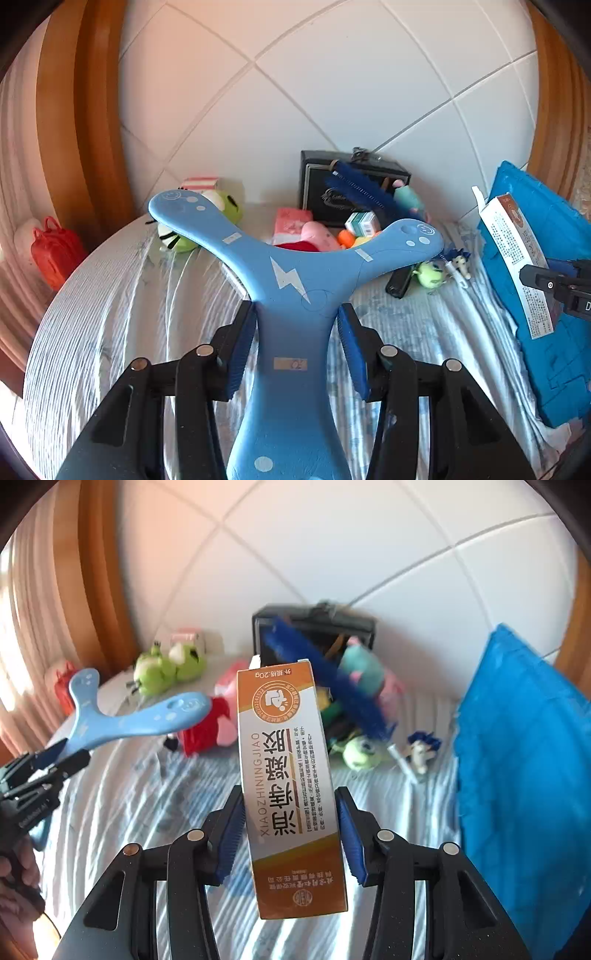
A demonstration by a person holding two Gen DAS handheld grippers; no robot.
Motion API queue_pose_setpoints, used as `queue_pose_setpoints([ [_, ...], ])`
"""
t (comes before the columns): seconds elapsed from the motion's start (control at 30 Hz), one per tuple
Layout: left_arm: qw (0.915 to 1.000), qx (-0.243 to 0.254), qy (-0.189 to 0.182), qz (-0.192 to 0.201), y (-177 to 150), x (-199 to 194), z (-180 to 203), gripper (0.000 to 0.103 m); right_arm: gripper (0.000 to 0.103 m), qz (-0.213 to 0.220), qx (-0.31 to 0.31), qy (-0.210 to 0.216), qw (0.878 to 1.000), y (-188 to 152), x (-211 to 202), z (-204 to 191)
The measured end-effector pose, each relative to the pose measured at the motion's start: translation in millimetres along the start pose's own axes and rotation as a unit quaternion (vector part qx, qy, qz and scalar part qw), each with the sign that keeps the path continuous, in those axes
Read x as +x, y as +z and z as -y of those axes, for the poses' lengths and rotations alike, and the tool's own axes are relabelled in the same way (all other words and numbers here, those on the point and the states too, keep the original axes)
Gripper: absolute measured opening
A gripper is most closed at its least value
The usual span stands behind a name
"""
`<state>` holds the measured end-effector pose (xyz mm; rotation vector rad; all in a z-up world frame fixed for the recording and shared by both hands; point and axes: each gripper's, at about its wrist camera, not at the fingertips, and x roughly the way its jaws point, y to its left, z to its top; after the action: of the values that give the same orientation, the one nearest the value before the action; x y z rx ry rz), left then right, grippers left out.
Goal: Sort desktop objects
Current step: 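Lift the blue boomerang with the left tool while the right grasps the orange-white box, then carry boomerang and orange-white box over the blue crate and open both tools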
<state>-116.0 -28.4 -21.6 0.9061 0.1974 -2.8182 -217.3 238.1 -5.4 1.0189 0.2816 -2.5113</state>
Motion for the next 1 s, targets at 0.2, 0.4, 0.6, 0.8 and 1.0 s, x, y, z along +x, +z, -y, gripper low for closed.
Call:
queue_pose_setpoints([
  [0.2, 0.9958, 0.039, -0.054, 0.062, 28, -47, 53, 0.045, 0.047, 0.083, 0.03, -0.038, 0.995, 0, -99, 28],
  [0.4, 0.9855, 0.073, -0.109, 0.107, 52, -80, 121, 0.045, 0.047, 0.146, 0.064, -0.088, 0.983, -14, -187, 69],
  [0.6, 0.9721, 0.108, -0.17, 0.12, 70, -102, 210, 0.045, 0.047, 0.172, 0.108, -0.158, 0.966, -38, -247, 134],
  [0.8, 0.961, 0.137, -0.215, 0.108, 76, -110, 308, 0.045, 0.047, 0.171, 0.158, -0.216, 0.948, -69, -277, 207],
  [1.0, 0.9502, 0.173, -0.244, 0.086, 67, -118, 406, 0.045, 0.047, 0.169, 0.193, -0.25, 0.934, -101, -300, 268],
])
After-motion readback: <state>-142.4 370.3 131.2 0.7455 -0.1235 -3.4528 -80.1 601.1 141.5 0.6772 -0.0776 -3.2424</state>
